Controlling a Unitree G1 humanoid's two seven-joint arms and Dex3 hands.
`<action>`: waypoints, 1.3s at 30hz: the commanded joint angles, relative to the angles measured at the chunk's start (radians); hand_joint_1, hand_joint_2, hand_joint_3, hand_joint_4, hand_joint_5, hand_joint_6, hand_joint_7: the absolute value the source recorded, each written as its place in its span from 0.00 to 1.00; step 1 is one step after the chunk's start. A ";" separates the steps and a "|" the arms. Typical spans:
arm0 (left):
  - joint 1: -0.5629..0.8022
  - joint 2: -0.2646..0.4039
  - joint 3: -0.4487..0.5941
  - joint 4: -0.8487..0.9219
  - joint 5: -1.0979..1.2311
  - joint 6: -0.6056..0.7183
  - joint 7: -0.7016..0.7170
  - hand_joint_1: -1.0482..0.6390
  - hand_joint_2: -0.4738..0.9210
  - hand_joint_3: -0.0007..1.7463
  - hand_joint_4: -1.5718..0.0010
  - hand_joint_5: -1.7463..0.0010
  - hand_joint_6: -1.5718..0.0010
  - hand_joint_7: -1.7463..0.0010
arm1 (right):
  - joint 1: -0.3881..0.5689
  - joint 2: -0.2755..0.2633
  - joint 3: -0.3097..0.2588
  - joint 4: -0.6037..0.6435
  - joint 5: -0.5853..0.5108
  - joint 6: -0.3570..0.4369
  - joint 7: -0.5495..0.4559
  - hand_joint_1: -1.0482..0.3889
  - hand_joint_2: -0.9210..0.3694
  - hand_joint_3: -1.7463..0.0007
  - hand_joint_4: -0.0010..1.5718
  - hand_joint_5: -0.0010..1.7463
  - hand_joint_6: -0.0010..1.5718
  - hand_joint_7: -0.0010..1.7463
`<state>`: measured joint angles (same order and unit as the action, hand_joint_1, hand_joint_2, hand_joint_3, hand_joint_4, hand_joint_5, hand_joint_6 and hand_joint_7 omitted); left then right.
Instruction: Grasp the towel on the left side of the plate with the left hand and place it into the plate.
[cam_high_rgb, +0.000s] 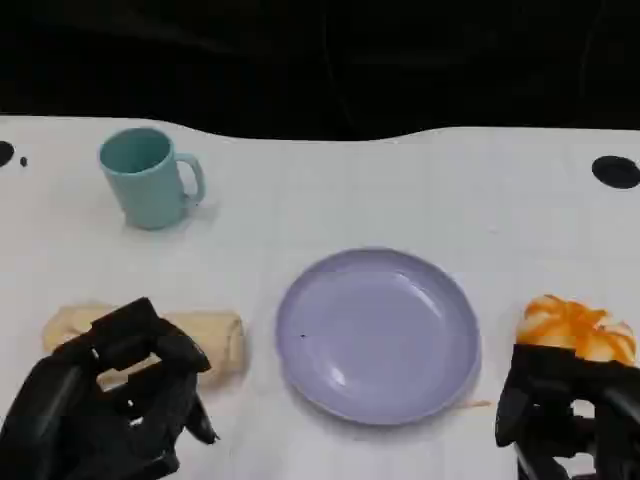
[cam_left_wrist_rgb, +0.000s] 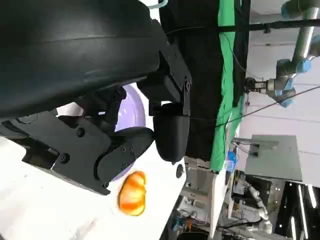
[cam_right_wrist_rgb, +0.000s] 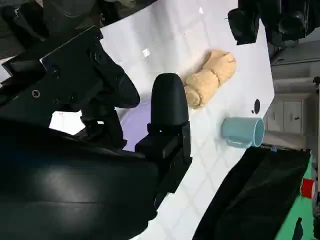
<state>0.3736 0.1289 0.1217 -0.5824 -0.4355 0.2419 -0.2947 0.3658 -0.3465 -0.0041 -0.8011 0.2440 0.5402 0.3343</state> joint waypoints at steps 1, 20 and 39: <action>0.004 0.014 0.002 0.004 0.003 -0.011 -0.004 0.53 0.76 0.59 0.46 0.07 0.49 0.19 | -0.005 -0.011 -0.004 -0.006 0.004 0.014 -0.004 0.70 0.31 0.28 0.47 1.00 0.39 0.91; 0.006 0.017 0.002 0.003 0.004 -0.017 -0.006 0.54 0.75 0.61 0.45 0.06 0.49 0.19 | -0.007 -0.016 0.004 -0.017 -0.013 0.015 -0.008 0.71 0.31 0.28 0.46 1.00 0.39 0.92; 0.005 0.071 0.013 -0.062 0.136 -0.024 0.032 0.51 0.86 0.36 0.56 0.42 0.46 0.74 | 0.007 -0.014 0.017 -0.049 -0.018 0.021 -0.015 0.71 0.31 0.28 0.46 1.00 0.38 0.91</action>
<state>0.3776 0.1578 0.1257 -0.6135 -0.3578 0.2311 -0.2760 0.3694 -0.3470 0.0072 -0.8267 0.2297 0.5607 0.3235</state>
